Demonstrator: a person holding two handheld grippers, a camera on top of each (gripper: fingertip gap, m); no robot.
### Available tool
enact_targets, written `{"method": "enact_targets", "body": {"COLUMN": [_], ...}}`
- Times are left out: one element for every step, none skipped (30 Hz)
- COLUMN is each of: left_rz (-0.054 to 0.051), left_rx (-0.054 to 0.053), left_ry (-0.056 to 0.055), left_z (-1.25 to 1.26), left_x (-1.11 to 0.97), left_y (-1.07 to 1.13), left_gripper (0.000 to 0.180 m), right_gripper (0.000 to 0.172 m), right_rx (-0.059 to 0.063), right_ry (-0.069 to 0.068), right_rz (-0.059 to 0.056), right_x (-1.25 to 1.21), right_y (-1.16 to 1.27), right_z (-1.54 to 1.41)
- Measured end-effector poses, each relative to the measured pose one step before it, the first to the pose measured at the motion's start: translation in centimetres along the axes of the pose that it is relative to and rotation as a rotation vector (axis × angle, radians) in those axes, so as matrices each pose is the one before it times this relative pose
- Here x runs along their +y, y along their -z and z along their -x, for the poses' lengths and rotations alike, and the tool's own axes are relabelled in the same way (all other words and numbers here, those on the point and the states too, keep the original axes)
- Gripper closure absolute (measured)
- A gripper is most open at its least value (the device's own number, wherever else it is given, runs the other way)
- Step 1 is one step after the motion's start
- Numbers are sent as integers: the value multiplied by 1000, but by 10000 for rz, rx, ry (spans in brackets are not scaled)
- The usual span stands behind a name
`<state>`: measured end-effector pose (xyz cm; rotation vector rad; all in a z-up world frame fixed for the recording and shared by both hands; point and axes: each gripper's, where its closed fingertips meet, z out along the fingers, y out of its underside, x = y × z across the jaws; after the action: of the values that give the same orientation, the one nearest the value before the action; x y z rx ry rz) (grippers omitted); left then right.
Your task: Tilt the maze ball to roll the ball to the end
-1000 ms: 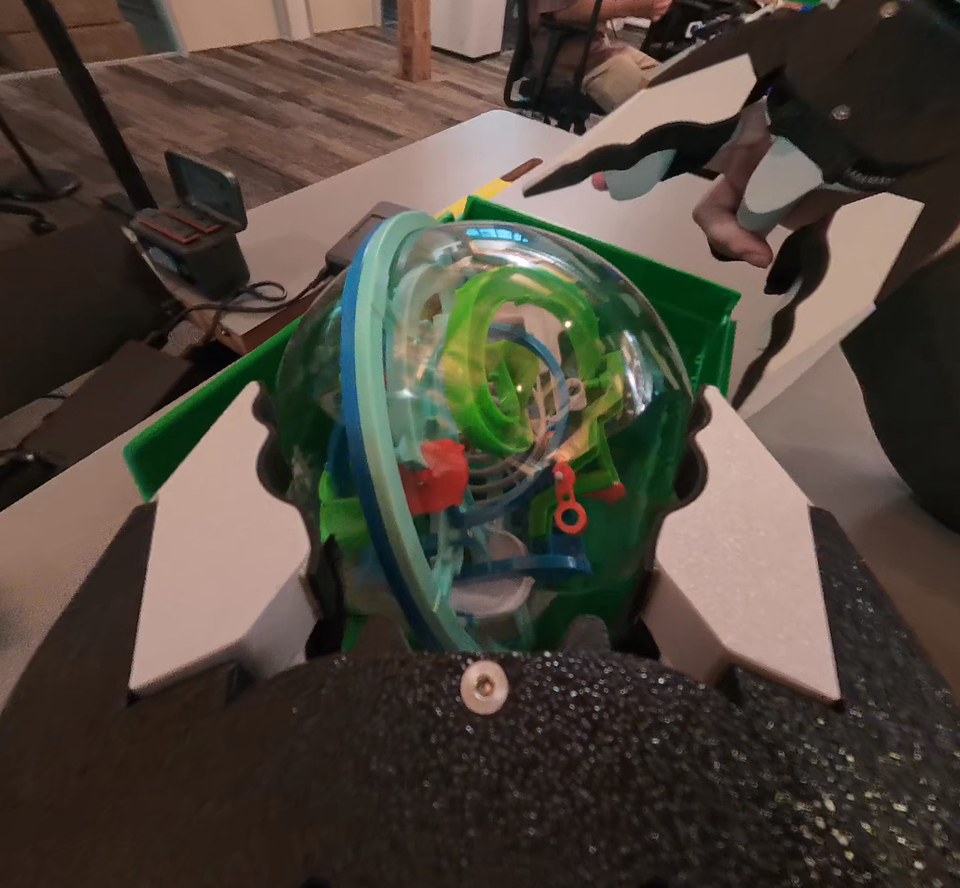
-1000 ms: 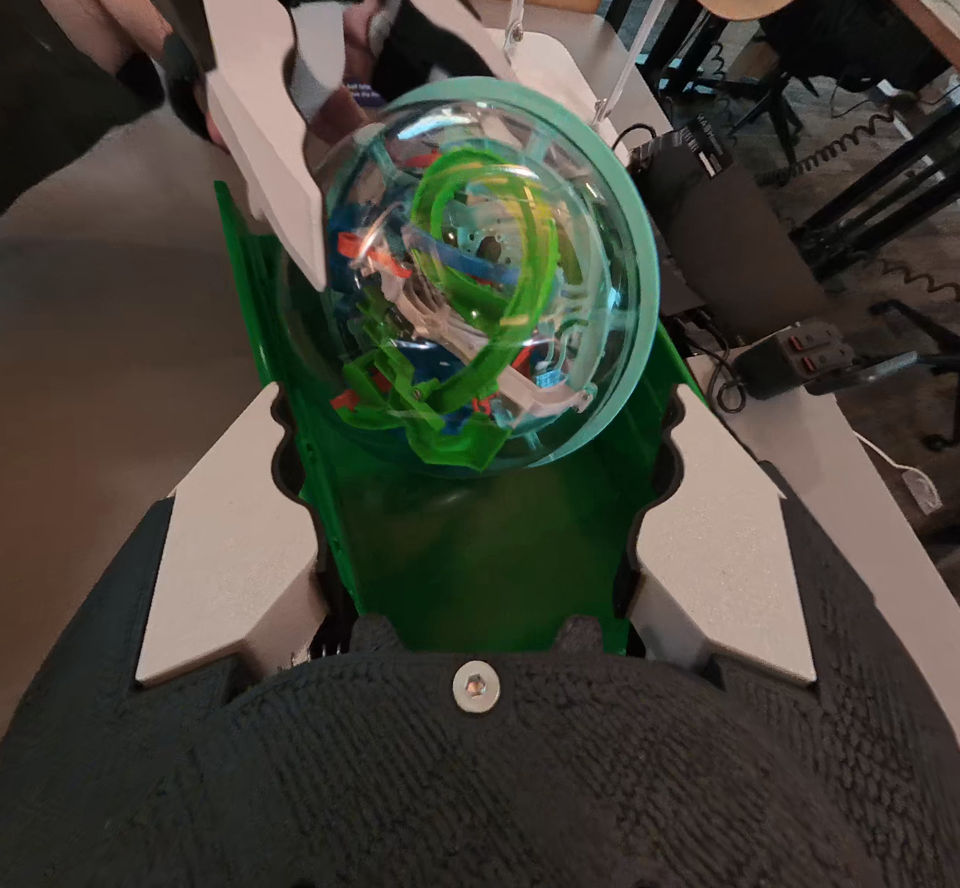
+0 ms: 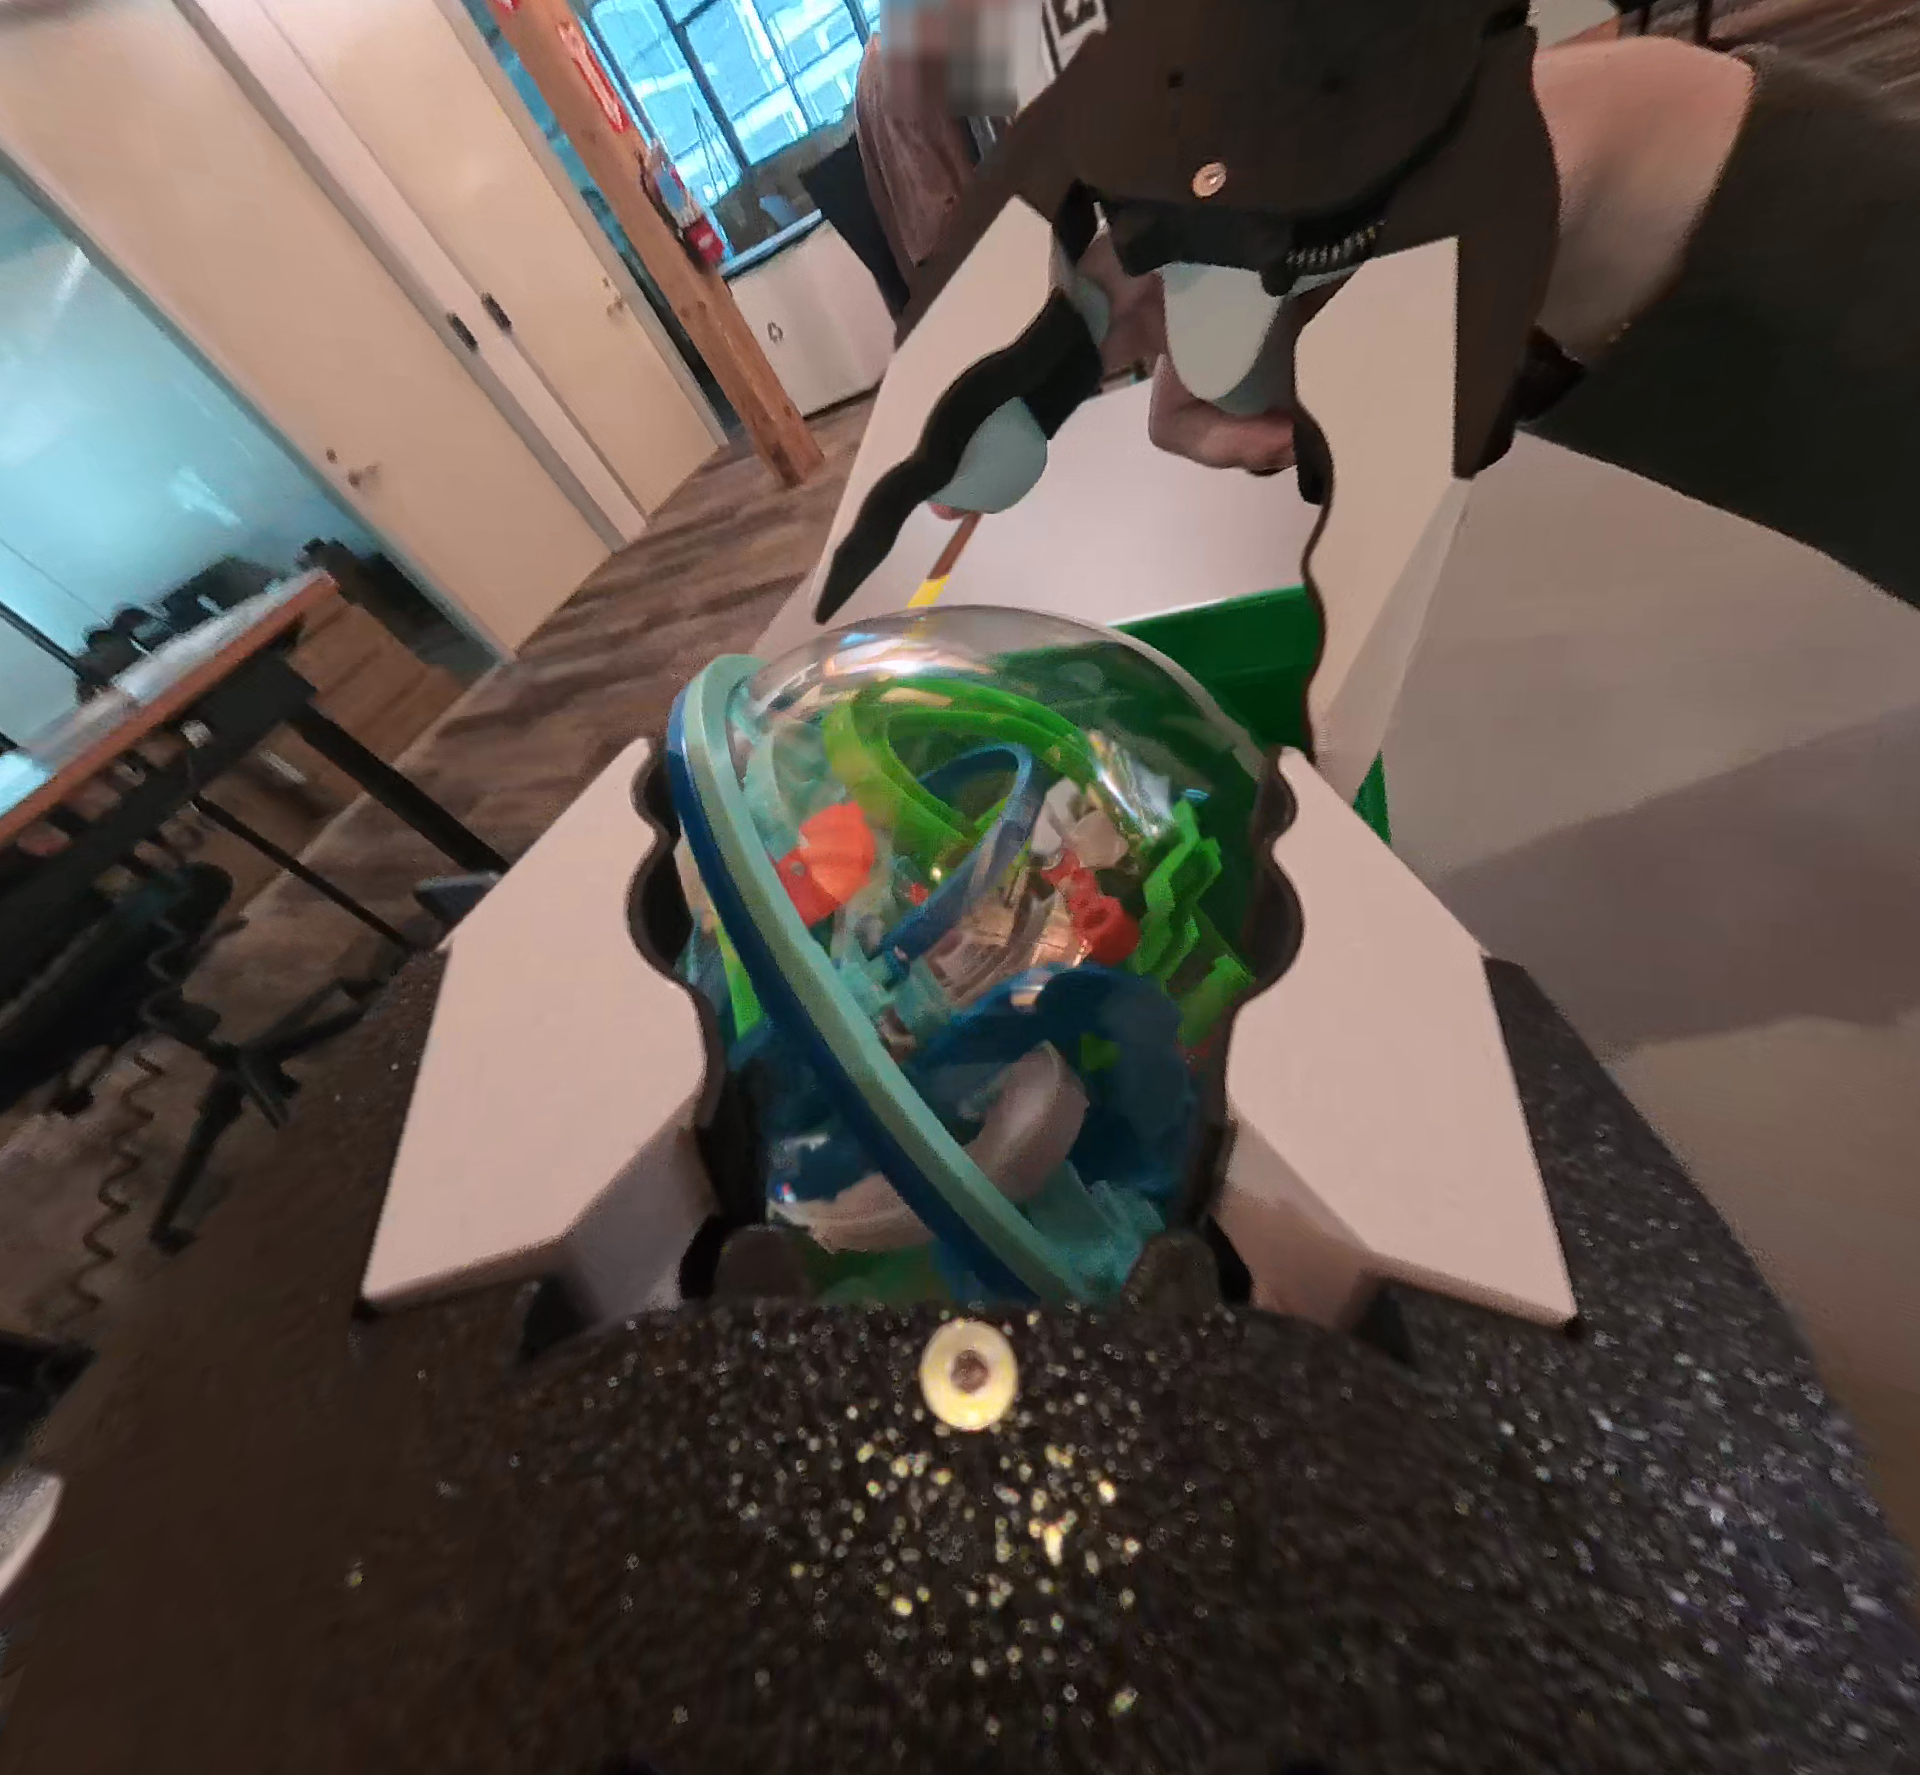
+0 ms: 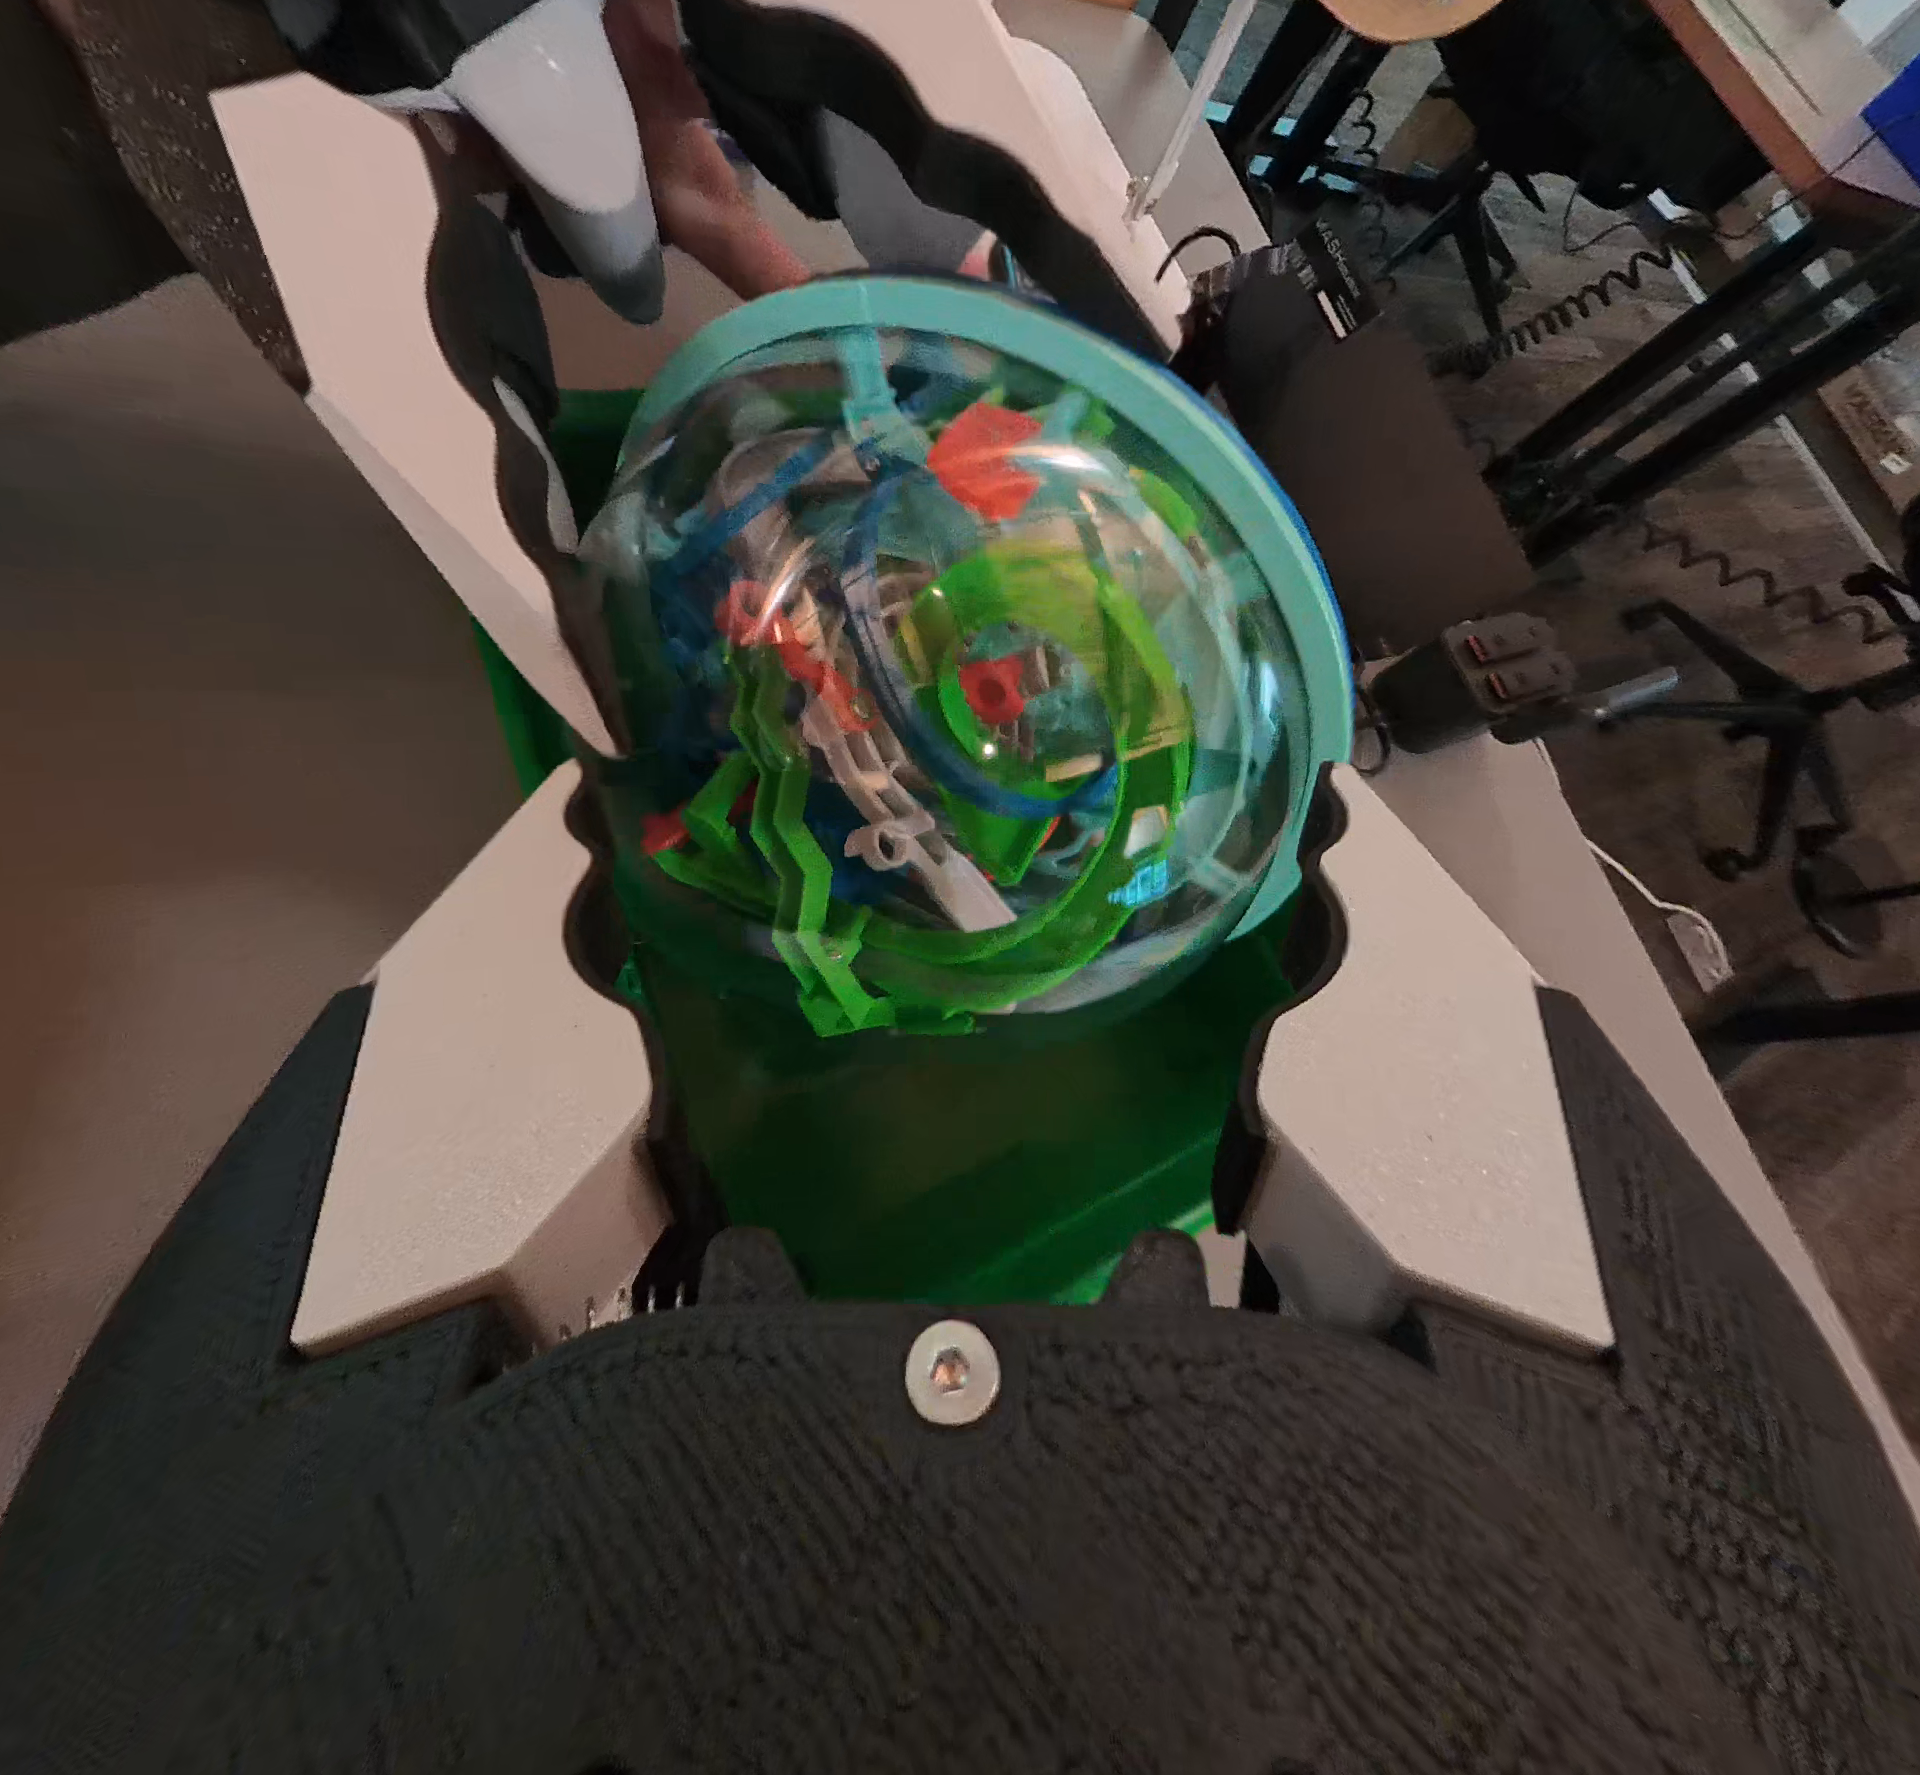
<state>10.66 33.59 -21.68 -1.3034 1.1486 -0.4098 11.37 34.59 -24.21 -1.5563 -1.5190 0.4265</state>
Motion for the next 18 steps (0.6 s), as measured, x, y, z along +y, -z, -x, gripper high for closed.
{"method": "enact_targets", "body": {"left_rz": [-95,-44,-7,75,17,46,-13,-23,-49,-55,-69,-105,-113,-113,-131,-64,41,145], "left_rx": [-4,49,21,33,43,-19,12,-10,-11,-7,-16,-33,-56,-40,-22,-66,-105,-163], "left_ry": [-324,-248,-208,-182,-9,5,30,16,38,32,43,38,-12,-115,-299,-339,-267,-157], "left_z": [-277,-324,-237,-222,-139,-4,-21,31,50,63,81,105,138,81,-5,24,94,235], "left_x": [-239,-156,-85,56,-48,29,-32,-18,-36,-22,-44,-125,-161,-197,-255,-188,-76,73], "left_y": [-239,-229,-195,-162,-106,-70,-11,36,78,92,101,127,111,141,158,100,5,-52], "left_gripper": [74,76,78,79,79,79,80,80,81,82,84,86,90,96,107,117,124,130], "right_gripper": [41,42,43,45,48,51,53,56,60,65,69,74,80,85,93,98,101,103], "right_rx": [96,68,79,113,134,180,209,168,95,31,15,44,53,64,122,174,160,123], "right_ry": [95,83,69,58,108,220,297,293,241,187,162,148,116,68,24,2,4,15], "right_rz": [77,82,153,246,250,159,76,37,12,-27,-67,-97,-118,-118,-122,-132,-138,-139], "right_x": [83,85,163,238,163,-33,-183,-231,-254,-267,-287,-275,-264,-242,-237,-225,-215,-208], "right_y": [212,237,261,280,299,304,274,223,173,150,126,117,118,150,179,220,234,227], "right_z": [-69,-11,11,4,6,-3,-40,5,77,115,103,10,-38,-91,-218,-321,-299,-226]}}
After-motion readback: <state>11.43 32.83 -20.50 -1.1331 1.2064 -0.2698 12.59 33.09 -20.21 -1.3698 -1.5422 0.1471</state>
